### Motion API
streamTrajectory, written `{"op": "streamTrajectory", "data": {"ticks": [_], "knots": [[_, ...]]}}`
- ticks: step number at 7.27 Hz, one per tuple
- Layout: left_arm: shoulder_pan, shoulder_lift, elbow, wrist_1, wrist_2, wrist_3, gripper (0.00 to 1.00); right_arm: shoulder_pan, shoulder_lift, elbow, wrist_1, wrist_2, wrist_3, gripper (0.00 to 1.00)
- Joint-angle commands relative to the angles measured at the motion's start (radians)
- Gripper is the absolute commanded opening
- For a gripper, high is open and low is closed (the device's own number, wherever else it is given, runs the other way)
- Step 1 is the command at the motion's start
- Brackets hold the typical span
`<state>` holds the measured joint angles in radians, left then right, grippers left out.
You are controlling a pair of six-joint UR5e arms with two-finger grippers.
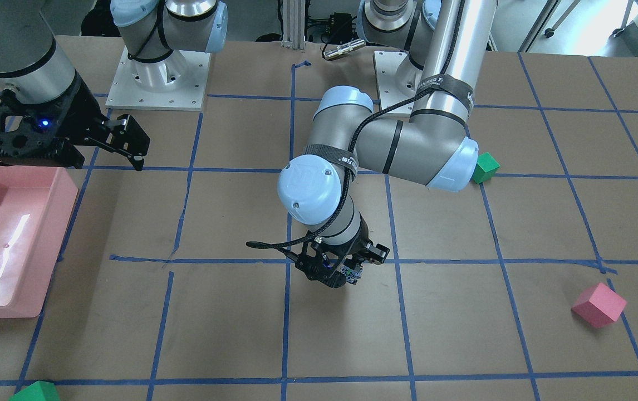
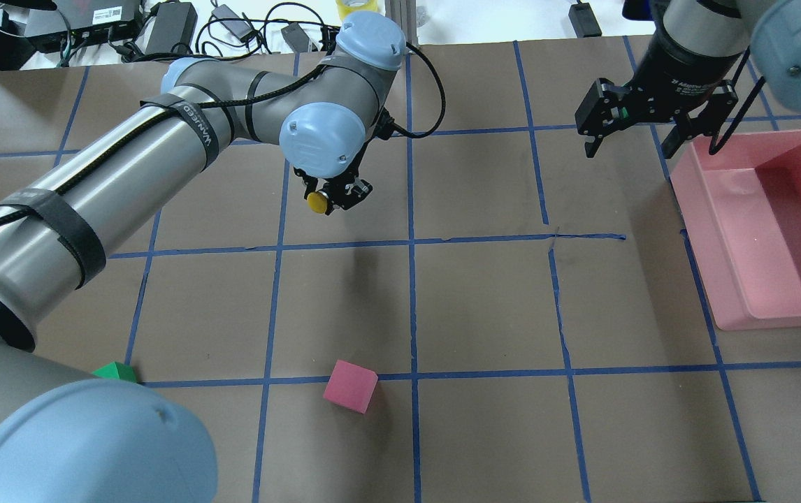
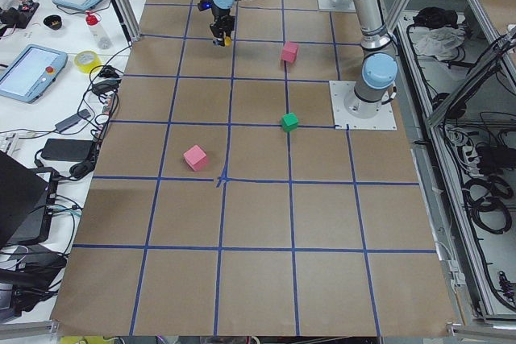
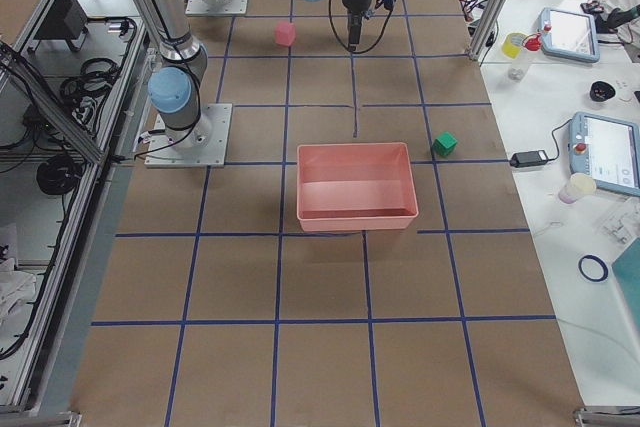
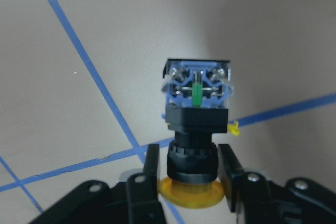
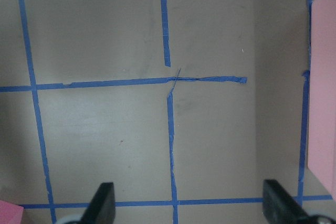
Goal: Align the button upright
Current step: 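Rotate the left wrist to turn the held button cap-down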
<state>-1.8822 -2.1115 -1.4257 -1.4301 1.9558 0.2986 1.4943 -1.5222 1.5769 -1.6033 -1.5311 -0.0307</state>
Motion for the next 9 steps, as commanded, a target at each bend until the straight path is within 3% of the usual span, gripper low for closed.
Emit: {"op": "streamTrajectory", "data": {"ticks": [1, 6, 8, 9], "knots": [[-0.006, -0.01, -0.005, -0.113, 0.218, 0.198, 0.0, 0.0, -0.001, 0.0, 0.0, 0.0, 0.0, 1.0], [-0.057, -0.067, -0.087, -0.145, 0.496, 0.226, 0.0, 0.0, -0.003, -0.001, -0.01, 0.002, 0.0, 1.0], [-0.058, -0.065, -0.165, -0.154, 0.692, 0.292, 0.0, 0.0, -0.003, -0.001, -0.009, 0.0, 0.0, 1.0], [-0.06, -0.065, -0.186, -0.142, 0.762, 0.433, 0.0, -0.002, -0.003, -0.001, -0.01, 0.0, 0.0, 1.0]]}}
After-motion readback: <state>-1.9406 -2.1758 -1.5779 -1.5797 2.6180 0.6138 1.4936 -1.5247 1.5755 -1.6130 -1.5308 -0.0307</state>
